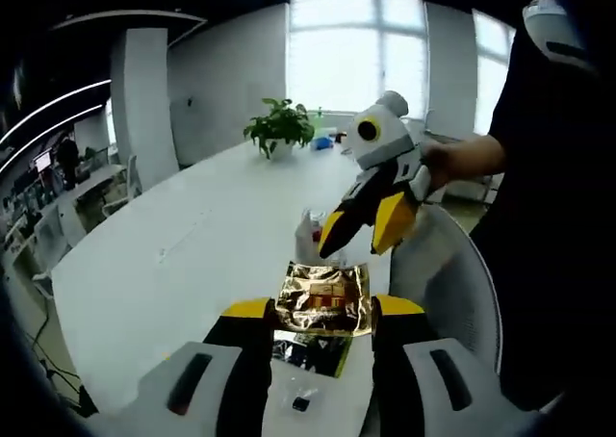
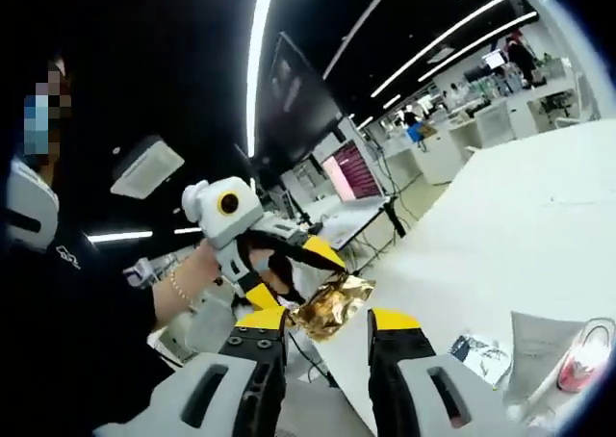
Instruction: Arrange the skincare products in the storage area until every visible bottle or jar stands upright without overlapping.
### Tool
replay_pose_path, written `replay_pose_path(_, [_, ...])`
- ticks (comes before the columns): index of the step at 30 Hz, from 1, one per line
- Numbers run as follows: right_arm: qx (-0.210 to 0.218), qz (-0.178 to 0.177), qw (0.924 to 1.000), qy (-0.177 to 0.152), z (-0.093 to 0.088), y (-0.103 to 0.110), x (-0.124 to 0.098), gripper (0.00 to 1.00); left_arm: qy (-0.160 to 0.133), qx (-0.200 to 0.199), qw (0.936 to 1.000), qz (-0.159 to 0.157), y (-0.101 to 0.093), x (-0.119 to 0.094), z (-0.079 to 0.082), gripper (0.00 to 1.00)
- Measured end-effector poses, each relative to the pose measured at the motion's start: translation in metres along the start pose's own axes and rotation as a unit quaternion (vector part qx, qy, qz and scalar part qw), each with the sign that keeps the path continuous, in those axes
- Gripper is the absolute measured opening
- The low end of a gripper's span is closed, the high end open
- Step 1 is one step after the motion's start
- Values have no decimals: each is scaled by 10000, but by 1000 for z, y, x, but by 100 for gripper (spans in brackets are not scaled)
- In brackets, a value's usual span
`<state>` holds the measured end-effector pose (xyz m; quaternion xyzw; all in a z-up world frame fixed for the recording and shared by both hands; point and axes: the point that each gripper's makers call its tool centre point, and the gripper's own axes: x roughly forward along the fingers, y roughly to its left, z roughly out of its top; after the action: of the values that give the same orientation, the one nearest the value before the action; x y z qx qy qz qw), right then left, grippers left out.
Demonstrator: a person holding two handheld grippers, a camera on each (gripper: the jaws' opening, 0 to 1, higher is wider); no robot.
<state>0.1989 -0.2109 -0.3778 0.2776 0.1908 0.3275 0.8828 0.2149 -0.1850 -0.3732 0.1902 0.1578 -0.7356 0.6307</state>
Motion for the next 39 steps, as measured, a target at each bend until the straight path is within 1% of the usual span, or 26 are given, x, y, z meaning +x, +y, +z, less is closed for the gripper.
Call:
replay_pose_path(4, [444, 17, 9990, -77, -5, 0, 1, 29, -79, 142, 9999, -47, -2, 0, 7, 42])
replay_pose_path(6, [724, 122, 9972, -166, -5, 4, 2, 27, -122, 205, 9997, -72, -3, 0, 10, 42])
replay_pose_path(13, [827, 149, 9962, -235, -6, 6, 2, 17, -184, 348, 9990, -209, -8, 6, 11, 42])
replay_pose_path(14, [871, 149, 9958, -241, -7, 6, 2, 15, -203, 338, 9990, -233, -9, 6, 12, 37])
replay_pose_path(15, [873, 155, 9957, -250, -8, 7, 2, 14, -255, 358, 9987, -260, -10, 7, 14, 29])
replay_pose_path(16, [898, 150, 9955, -257, -9, 7, 2, 11, -355, 419, 9980, -326, -14, 8, 18, 27])
replay_pose_path(17, [913, 152, 9953, -280, -9, 7, 2, 5, -346, 359, 9983, -298, -13, 8, 18, 30])
replay_pose_path(18, [983, 194, 9944, -326, -9, 8, 1, 1, -306, 255, 9989, -260, -11, 9, 16, 36])
replay_pose_path(19, [1057, 137, 9937, -347, -10, 6, 0, 2, -282, 271, 9989, -250, -11, 11, 14, 38])
replay_pose_path(20, [959, -200, 9944, -384, -14, -6, -2, 1, -245, 263, 9991, -220, -10, 15, 11, 36])
replay_pose_path(21, [675, -543, 9950, -504, -13, -18, -4, 1, -181, 191, 9995, -158, -8, 18, 5, 35])
replay_pose_path(22, [180, -839, 9959, -273, -21, -28, -9, 1, -86, 130, 9999, -36, -4, 21, -4, 35])
replay_pose_path(23, [52, -905, 9957, -167, -25, -30, -10, 1, 48, 127, 9997, 192, 3, 21, -14, 37])
replay_pose_path(24, [-151, -1060, 9942, -61, -30, -35, -13, 1, 317, 5, 9987, 409, 5, 20, -27, 38])
replay_pose_path(25, [-521, -1019, 9934, -10, -32, -33, -14, 1, 546, -31, 9972, 506, 6, 19, -41, 40])
replay_pose_path(26, [-1045, -989, 9892, 262, -41, -31, -15, 1, 769, -108, 9952, 588, 6, 18, -61, 41])
replay_pose_path(27, [-1340, -985, 9849, 491, -49, -31, -16, 1, 869, -254, 9940, 611, 4, 19, -72, 42])
replay_pose_path(28, [-1651, -981, 9779, 824, -63, -32, -17, 1, 1077, -277, 9920, 605, 3, 20, -93, 43])
replay_pose_path(30, [-1978, -1007, 9714, 844, -71, -34, -15, 1, 1250, -385, 9894, 628, -4, 26, -113, 43])
replay_pose_path(31, [-2147, -976, 9674, 918, -78, -41, -15, 1, 1412, -342, 9876, 591, -7, 30, -126, 44])
replay_pose_path(32, [-2342, -969, 9630, 920, -80, -41, -15, 1, 1596, -348, 9849, 572, -9, 34, -146, 46])
replay_pose_path(33, [-2545, -1023, 9573, 915, -80, -44, -15, 1, 1706, -272, 9838, 486, -14, 40, -156, 48])
replay_pose_path(35, [-2814, -1154, 9457, 1151, -88, -46, -17, 1, 1875, -10, 9816, 361, -21, 55, -175, 51])
replay_pose_path(37, [-2777, -1111, 9475, 1130, -93, -41, -17, 1, 2258, 242, 9738, 158, -32, 69, -189, 52])
replay_pose_path(38, [-2728, -1095, 9491, 1130, -94, -41, -17, 2, 2329, 386, 9717, 88, -34, 76, -192, 52])
replay_pose_path(39, [-2591, -1151, 9514, 1203, -99, -43, -20, 5, 2335, 392, 9716, 54, -34, 86, -197, 52])
